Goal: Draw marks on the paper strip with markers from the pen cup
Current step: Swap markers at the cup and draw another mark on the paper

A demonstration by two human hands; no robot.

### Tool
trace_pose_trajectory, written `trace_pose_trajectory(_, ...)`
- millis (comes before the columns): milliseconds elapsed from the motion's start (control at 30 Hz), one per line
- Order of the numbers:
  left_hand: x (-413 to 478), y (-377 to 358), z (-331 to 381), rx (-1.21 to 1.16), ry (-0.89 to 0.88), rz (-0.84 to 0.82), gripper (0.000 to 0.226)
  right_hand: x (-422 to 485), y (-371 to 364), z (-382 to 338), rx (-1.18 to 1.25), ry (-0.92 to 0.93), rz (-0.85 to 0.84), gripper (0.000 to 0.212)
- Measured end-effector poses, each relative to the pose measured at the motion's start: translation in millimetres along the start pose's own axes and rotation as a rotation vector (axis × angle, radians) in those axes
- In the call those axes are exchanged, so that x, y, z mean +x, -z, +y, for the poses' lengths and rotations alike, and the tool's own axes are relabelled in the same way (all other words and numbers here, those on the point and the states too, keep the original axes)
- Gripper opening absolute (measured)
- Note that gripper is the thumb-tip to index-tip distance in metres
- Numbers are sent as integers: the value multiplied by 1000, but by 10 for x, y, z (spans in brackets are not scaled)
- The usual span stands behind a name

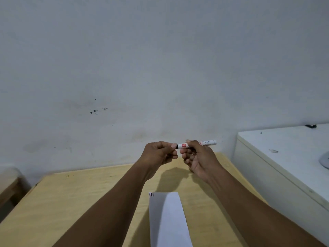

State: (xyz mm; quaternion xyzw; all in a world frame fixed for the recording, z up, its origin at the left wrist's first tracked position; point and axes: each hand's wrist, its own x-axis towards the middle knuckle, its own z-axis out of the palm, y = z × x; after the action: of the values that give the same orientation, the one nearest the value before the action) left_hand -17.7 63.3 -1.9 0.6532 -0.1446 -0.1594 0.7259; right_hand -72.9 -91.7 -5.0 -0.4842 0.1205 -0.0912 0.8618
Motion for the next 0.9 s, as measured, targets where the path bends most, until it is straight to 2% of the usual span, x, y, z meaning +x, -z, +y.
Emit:
trace_pose_trajectory(133,144,-65,83,60,-41,30,18,77,11,-100,6,-13,-11,25)
trace_pose_trajectory(200,200,-77,113,118,-79,39,18,121,50,-220,-169,-72,-27,32)
trace_pose_trajectory(267,275,-105,161,193,-141,86,14,166,116,-372,-436,-150,-28,51)
trace_pose_trajectory(367,442,-187,261,357,-247,158,14,254,271,-588,-628,-143,67,72)
trace_pose_trajectory(467,597,-272,297,543,-300,166,13,315,442,-740,-702,-54,161,66)
trace_pose_trajectory(667,796,-506,194,853,-336,91,13,383,641,-796,-823,-20,208,49)
trace_pose_trajectory(900,899,-611,107,1063,-256,-1,38,420,661,-806,-923,4,186,42)
